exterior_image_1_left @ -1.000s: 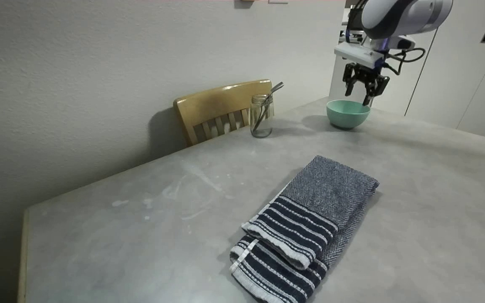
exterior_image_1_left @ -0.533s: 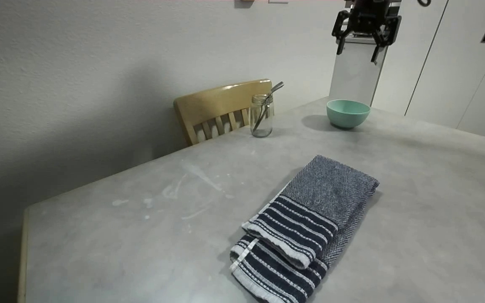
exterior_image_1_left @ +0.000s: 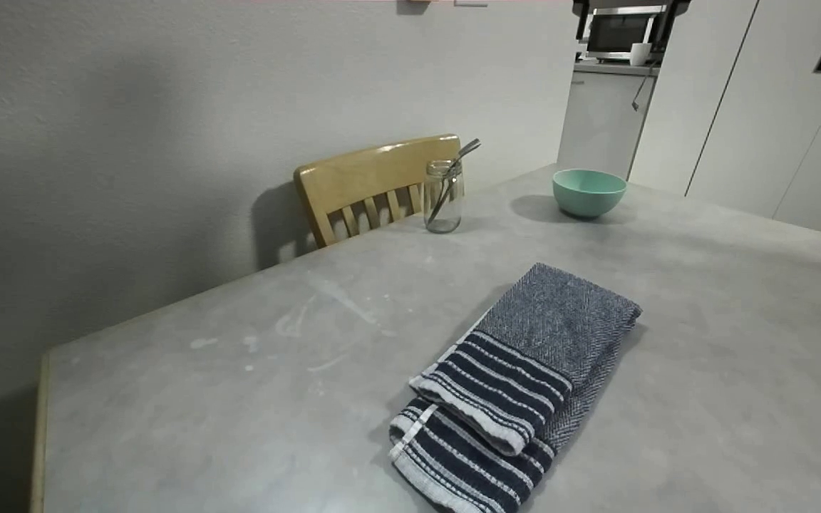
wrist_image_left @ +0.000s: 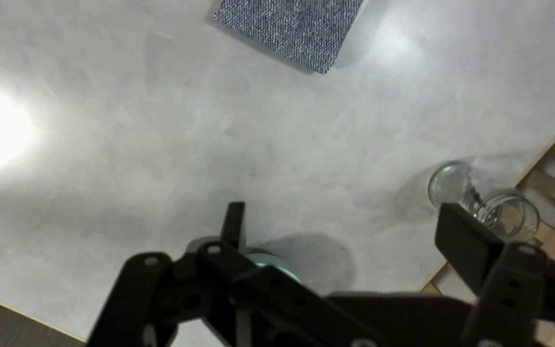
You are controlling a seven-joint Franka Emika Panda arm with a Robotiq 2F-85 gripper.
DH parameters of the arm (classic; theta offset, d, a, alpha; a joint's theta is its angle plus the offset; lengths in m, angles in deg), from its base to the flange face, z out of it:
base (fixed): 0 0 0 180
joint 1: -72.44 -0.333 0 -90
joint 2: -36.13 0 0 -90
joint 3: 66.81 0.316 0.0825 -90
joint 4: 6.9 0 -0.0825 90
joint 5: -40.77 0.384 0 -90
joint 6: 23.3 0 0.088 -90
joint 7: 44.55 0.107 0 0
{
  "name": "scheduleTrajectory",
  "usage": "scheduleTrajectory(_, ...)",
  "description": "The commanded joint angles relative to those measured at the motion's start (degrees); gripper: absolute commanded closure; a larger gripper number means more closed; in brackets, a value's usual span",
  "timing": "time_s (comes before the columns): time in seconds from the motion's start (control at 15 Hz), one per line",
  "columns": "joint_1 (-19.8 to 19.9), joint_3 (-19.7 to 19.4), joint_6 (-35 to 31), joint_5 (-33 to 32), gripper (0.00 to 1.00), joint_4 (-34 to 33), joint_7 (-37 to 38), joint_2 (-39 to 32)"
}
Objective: Fold the towel then move the bowl to the right
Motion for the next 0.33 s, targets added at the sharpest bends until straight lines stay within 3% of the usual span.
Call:
scheduleTrajectory(0.0,0.8,1.6,5.4,2.3,0.00,-1.8,-10.2,-0.5)
scheduleTrajectory(0.07,0.2,0.9,2.6,0.8,0.00,-0.5,-5.2,0.1)
scheduleTrajectory(0.27,0.1,1.2,3.6,1.2,0.00,-0.6,-8.2,0.1)
